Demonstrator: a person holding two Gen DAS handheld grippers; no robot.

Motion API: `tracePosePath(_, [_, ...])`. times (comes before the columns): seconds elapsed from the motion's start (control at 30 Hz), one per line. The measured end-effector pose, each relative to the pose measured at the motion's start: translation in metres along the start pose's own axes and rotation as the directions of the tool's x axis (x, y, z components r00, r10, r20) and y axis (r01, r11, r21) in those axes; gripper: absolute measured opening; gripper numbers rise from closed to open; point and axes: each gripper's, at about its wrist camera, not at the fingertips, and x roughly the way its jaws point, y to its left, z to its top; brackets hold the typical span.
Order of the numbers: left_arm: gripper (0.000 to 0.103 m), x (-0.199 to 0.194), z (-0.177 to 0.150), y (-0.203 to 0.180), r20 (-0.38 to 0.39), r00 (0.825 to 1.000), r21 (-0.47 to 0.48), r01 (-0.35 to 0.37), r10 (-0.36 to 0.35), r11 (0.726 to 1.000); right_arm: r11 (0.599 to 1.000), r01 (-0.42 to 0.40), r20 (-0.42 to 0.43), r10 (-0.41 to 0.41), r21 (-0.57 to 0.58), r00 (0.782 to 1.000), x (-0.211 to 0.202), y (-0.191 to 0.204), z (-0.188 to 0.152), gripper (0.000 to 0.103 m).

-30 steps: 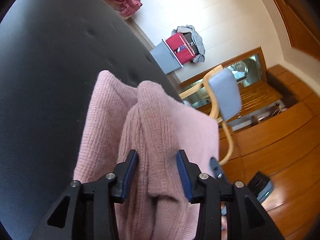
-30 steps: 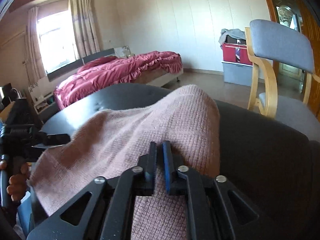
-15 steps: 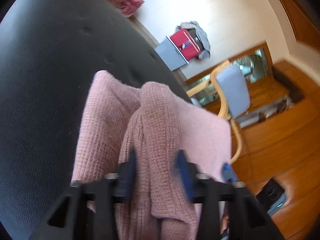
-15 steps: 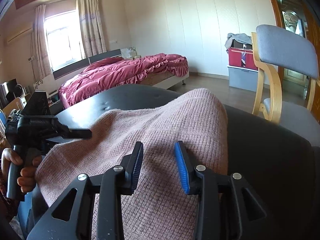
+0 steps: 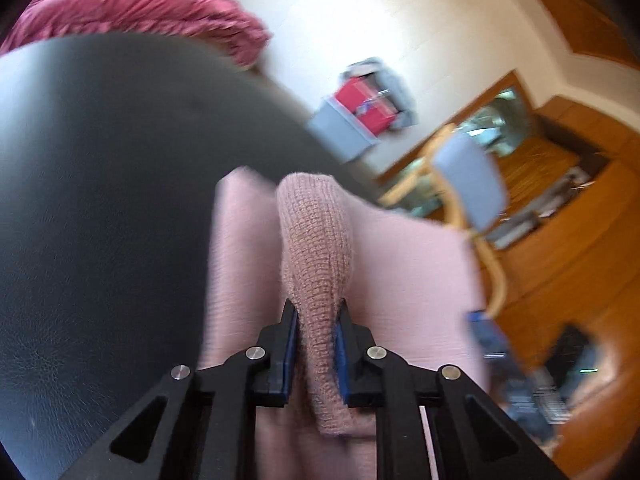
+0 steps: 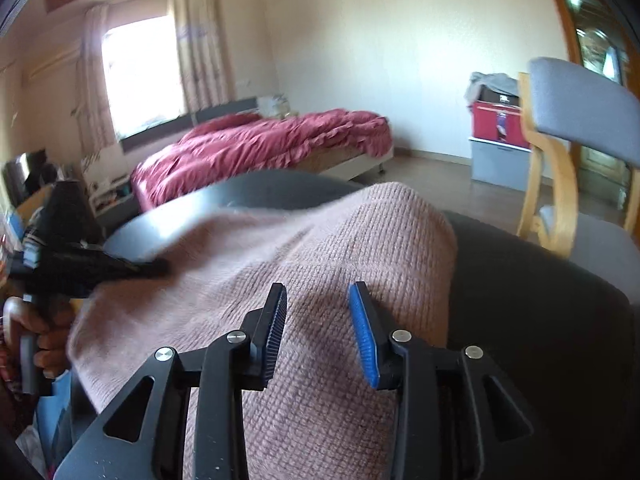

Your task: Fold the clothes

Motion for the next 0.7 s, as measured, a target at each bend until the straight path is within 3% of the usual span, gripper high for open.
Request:
tracePosePath(0.1, [0.017, -0.003, -0.001, 0.007, 0.021, 0.999, -0.016, 0.030, -0.030, 0.999, 0.998, -0.008, -0.014, 0.007, -0.062, 1.000, 0.003, 0.013, -0.001, 0.057])
tracePosePath(0.17, [0.017, -0.004, -0.003, 0.008, 0.029, 0.999, -0.004, 0.020, -0.020, 1.000, 0.996, 0.007, 0.002, -0.007, -0.091, 1.000, -0.001, 0.019, 0.000, 0.057])
tracePosePath(0.2, [0.017, -0.004, -0.004, 0.007, 0.032, 0.999, -0.005, 0.018, -0.018, 1.000, 0.995, 0.011, 0.031, -0.008, -0.099, 1.000, -0.008, 0.021, 0.002, 0.054])
tracePosePath(0.23, [0.017, -0.004, -0.004, 0.007, 0.036, 0.999, -0.005, 0.016, -0.016, 1.000, 0.994, 0.018, 0.058, -0.012, -0.104, 0.998, -0.014, 0.021, 0.006, 0.038])
tracePosePath(0.3, [0.018, -0.006, -0.010, 0.008, 0.039, 0.999, -0.011, 0.023, -0.023, 1.000, 0.996, 0.050, 0.091, -0.042, -0.077, 0.995, -0.024, 0.016, 0.018, 0.018])
tracePosePath(0.47, [0.020, -0.009, -0.012, 0.016, 0.035, 0.998, -0.041, 0.051, -0.049, 0.998, 0.998, 0.056, 0.024, -0.055, -0.010, 0.998, -0.011, -0.004, 0.045, 0.018])
tracePosePath(0.57, [0.020, -0.010, -0.016, 0.019, 0.038, 0.998, -0.043, 0.053, -0.052, 0.998, 1.000, 0.005, -0.030, -0.006, -0.026, 1.000, 0.016, -0.007, 0.055, 0.018])
tracePosePath(0.67, [0.020, -0.010, -0.018, 0.018, 0.042, 0.998, -0.037, 0.042, -0.040, 0.998, 0.999, 0.049, -0.114, -0.051, -0.022, 0.992, 0.048, -0.015, 0.056, 0.018])
tracePosePath(0.7, [0.020, -0.008, -0.017, 0.016, 0.042, 0.999, -0.034, 0.036, -0.035, 0.999, 0.998, 0.069, -0.122, -0.067, 0.009, 0.990, 0.054, -0.024, 0.053, 0.012])
